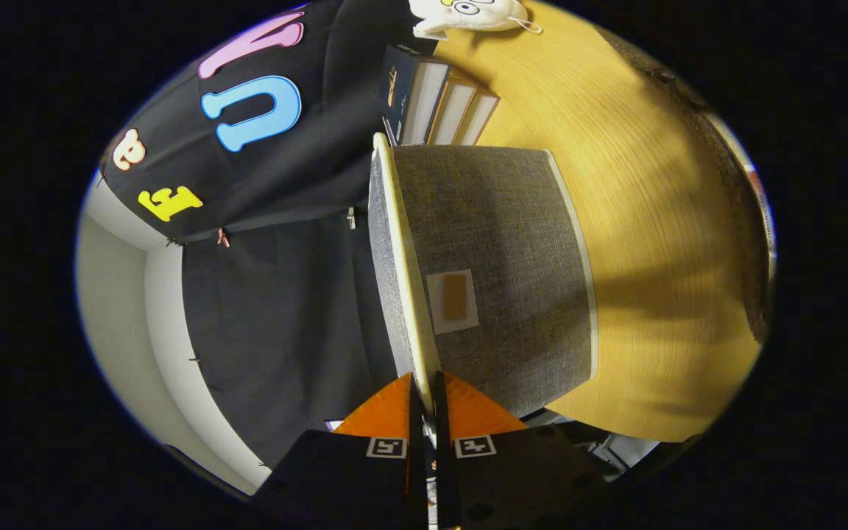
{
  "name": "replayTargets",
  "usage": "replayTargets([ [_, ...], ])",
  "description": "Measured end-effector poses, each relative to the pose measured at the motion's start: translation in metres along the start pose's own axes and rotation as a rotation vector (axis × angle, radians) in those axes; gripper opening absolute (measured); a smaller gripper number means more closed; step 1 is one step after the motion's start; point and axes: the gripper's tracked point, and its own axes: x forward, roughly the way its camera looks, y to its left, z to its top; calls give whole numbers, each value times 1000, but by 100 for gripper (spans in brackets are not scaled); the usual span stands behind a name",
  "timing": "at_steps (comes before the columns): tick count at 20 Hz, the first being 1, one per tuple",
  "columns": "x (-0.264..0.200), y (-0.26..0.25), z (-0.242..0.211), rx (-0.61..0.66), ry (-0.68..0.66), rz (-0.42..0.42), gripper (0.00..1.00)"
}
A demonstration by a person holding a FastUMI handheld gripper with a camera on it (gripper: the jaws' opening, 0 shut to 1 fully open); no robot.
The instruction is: Open the storage box then place both shoes into the box .Put the left shoe in first, then the right shoe, with the right side of both shoes facing outward in a uniform manner.
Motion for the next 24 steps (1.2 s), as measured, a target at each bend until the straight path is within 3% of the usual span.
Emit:
replayTargets([
  [6,4,17,-8,-68,39,0,5],
  [17,32,122,-27,-244,68,87,4],
  [24,73,148,-46,-298,73,33,5],
])
